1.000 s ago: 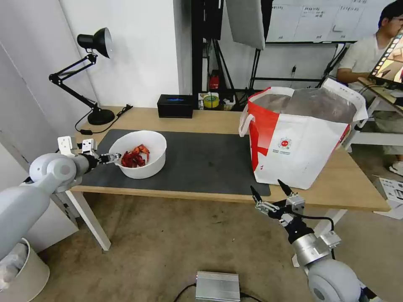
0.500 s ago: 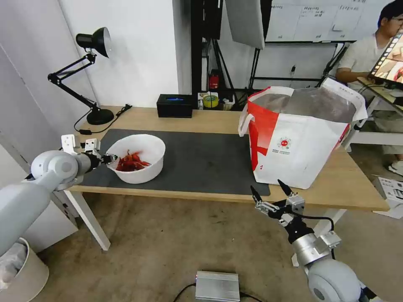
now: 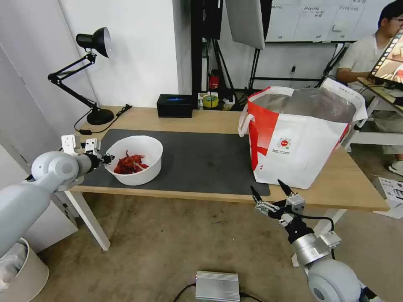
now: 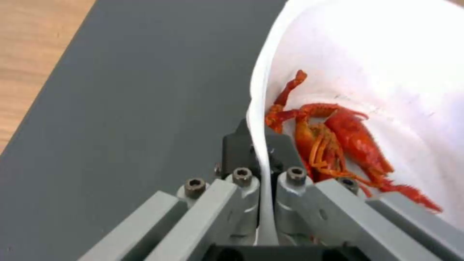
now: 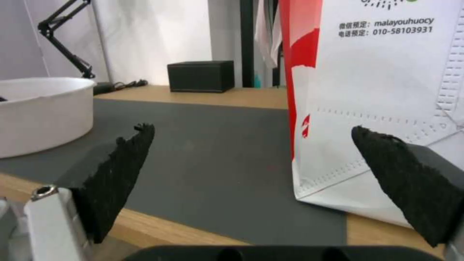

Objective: Pick up the trash from the table and place it into the takeout bag.

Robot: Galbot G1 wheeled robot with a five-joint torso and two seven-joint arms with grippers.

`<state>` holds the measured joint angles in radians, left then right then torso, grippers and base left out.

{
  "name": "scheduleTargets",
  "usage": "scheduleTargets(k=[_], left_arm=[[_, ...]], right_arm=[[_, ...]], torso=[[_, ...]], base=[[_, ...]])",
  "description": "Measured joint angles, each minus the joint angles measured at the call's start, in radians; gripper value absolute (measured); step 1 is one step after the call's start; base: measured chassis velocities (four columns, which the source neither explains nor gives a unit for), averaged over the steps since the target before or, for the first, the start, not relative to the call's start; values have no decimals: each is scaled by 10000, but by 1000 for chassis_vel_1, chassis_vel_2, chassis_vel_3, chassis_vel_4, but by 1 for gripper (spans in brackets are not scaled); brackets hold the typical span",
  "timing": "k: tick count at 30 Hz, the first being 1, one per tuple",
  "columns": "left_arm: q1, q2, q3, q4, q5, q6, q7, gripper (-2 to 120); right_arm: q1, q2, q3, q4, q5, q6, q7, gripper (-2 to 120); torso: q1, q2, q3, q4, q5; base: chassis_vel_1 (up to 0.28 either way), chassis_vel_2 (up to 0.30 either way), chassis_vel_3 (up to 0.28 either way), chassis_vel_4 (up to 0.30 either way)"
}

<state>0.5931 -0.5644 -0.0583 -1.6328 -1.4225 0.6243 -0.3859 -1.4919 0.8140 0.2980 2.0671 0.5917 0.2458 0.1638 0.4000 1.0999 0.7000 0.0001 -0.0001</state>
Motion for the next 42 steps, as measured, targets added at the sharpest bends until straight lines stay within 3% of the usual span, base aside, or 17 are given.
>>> scheduleTargets(k=[10,19,28,30,31,33,42], left_arm=[[-1027,-272,-203,-811,-1113,-397,-398,0],[-3348,-1236,1303,-823,-2043,-575,-1198,0],[-4611,-1784,2273,-471,-2456,-659,-1509,0],[-5751,-2380,2873,-51,-2652,-689,-1674,0],[-5751,-2380,2873,-51,-2652,-689,-1674,0],[-6855,-3122,3478,498,-2787,-692,-1792,0],[-8516,-4859,4508,1581,-3070,-719,-2013,0]], right_arm=[[0,0,0,0,0,0,0,100],[0,0,0,0,0,0,-1,100],[0,0,0,-1,0,0,0,100],[1,0,0,-1,0,0,-1,100],[1,0,0,-1,0,0,-1,100],[0,0,0,0,0,0,0,100],[0,0,0,0,0,0,0,100]], torso=[[0,1,0,0,4],[1,0,0,-3,1],[0,0,1,-1,4],[0,0,1,-1,6],[0,0,1,-1,6],[1,0,1,-3,4],[1,-1,1,-2,6]], base=[[0,0,0,0],[0,0,0,0],[0,0,0,0],[0,0,0,0],[0,0,0,0],[0,0,0,0],[0,0,0,0]])
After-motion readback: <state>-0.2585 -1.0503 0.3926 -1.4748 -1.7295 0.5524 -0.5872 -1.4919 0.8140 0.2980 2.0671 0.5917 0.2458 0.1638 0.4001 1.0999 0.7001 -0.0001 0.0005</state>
